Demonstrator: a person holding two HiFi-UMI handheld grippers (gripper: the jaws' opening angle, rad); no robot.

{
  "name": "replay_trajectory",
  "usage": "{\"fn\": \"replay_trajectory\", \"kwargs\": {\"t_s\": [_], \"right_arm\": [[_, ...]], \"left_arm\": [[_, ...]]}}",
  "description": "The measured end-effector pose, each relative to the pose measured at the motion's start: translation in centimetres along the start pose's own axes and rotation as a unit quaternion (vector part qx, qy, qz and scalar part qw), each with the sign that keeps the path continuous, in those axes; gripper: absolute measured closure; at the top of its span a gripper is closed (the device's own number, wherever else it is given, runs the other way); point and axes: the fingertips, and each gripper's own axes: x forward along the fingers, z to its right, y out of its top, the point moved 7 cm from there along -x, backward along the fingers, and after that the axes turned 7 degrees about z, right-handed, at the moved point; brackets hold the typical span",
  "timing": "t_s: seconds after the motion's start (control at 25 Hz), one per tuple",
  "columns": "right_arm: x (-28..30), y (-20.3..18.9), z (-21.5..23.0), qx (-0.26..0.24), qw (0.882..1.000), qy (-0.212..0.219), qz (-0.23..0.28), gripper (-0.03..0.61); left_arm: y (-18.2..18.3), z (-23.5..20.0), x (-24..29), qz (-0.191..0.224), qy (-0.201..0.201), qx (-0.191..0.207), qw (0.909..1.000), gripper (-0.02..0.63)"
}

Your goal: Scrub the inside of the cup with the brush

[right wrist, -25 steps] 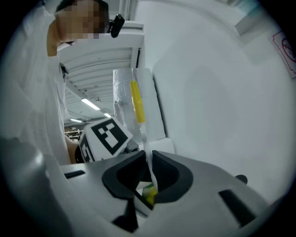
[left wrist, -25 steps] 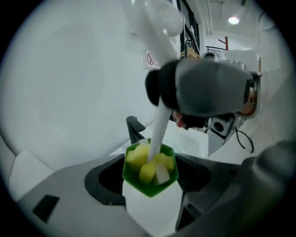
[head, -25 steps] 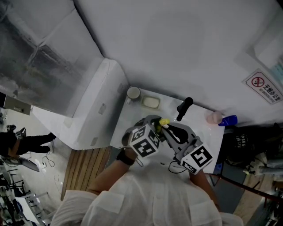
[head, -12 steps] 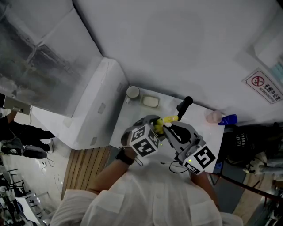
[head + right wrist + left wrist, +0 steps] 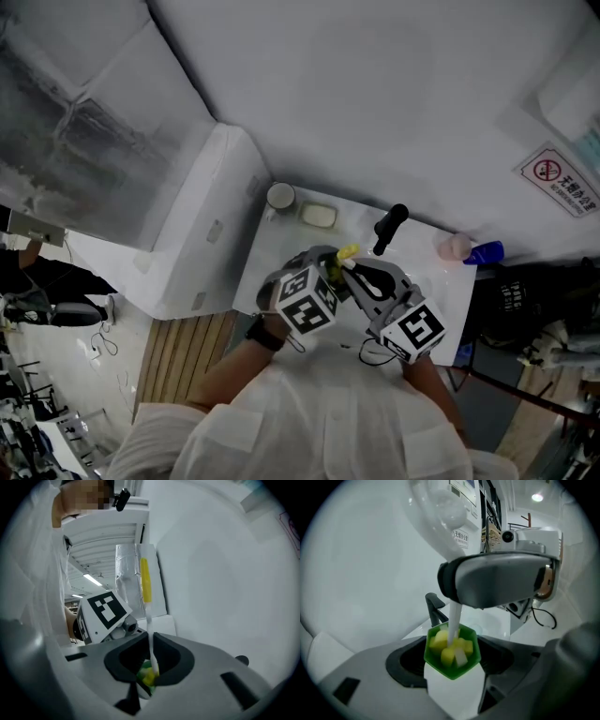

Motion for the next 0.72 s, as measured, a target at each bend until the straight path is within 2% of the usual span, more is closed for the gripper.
{"fn": "replay_trajectory", "kwargs": {"t_s": [0.28,0.72], "right_arm": [[-0.6,0.8,0.1,-0.022,1.000,-0.017,-0.011,0.545],[-2.6,4.3,0.8,0.002,0.998,-0.039,0.047,0.548]], "left_arm": [[0.3,-0.2,0.8,0.021,-0.009,-0.004,0.9997,0.310],[-1.9,-0.7,3.0,0.000,-0.002,0.000,1.0000,0.308]]}}
